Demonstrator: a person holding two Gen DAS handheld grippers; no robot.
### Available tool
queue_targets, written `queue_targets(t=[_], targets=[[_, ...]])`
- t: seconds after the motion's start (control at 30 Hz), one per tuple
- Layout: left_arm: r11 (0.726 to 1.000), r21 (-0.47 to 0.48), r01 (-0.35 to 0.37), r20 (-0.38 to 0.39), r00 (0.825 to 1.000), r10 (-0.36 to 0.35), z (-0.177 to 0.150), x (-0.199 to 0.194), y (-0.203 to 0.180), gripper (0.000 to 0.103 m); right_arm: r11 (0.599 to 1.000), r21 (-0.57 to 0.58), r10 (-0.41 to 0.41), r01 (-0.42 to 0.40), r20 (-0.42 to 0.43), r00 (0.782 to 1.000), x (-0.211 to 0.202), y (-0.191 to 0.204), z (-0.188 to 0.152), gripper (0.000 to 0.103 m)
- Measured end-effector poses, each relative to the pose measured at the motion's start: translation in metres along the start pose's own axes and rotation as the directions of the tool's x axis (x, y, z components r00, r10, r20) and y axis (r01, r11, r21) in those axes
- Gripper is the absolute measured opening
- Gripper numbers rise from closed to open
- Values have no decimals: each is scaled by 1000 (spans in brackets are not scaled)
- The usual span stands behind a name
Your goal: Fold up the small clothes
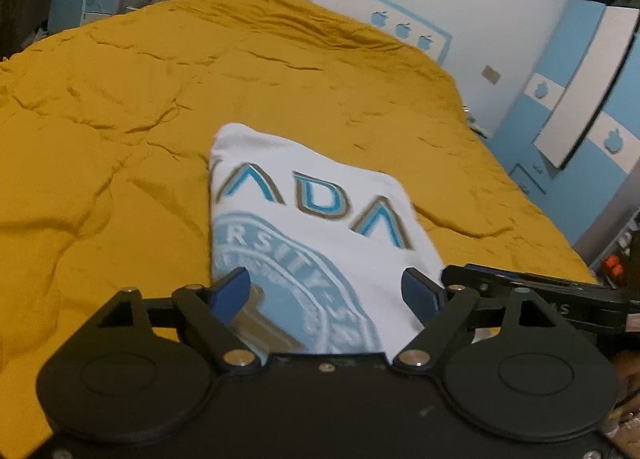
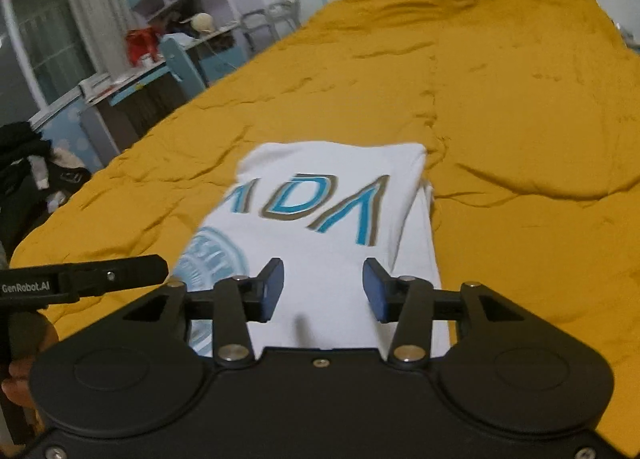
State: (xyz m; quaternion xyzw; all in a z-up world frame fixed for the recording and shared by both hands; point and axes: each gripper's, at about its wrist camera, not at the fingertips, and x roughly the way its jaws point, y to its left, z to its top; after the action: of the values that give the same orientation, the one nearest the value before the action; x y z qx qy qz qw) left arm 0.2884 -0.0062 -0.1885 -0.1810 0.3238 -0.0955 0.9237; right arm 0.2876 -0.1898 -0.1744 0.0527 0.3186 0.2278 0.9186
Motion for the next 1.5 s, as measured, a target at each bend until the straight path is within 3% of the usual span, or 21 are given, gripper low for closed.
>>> queue_targets(t=[0.1,0.3,0.43,0.6,0.77,0.87,0.97,1.13,1.37,1.5], targets=[[1000,-18,23,-26,999,-24,-16,-6,-2,88,1000,-6,-12,12,-13,1000,-11,6,-16,45],[1000,-20,-16,-112,994,14,-39,11,5,88,998,25,-57,59,-68,996,-3,0,-46,45],[999,45,-16,-134,991,22,-50,21,1,98,997,50,-54,57,-62,997,-1,-8,-57,42],[992,120,-44,-137,989,60,-55,27,-10,102,996,63,-57,61,-66,996,1,-10,-59,42],[995,69,-65,-106,992,73,-47,16,-13,102,993,109,-42,46,-44,998,-9,-11,-50,45],[994,34,-109,-44,993,110,-39,1,-13,102,992,111,-62,62,2,998,-16,-7,-44,51],[987,6,-161,1,987,161,-30,-6,-12,103,993,69,-105,101,56,993,-20,0,-36,57],[969,-23,-245,-16,969,245,-21,9,0,103,991,33,-135,133,77,988,-8,8,-24,64],[950,-23,-310,-96,947,307,-34,36,8,103,981,55,-186,186,-14,983,17,-4,-36,68],[950,-21,-313,-103,945,309,-37,40,11,103,974,138,-177,181,-44,983,20,-23,-49,72]])
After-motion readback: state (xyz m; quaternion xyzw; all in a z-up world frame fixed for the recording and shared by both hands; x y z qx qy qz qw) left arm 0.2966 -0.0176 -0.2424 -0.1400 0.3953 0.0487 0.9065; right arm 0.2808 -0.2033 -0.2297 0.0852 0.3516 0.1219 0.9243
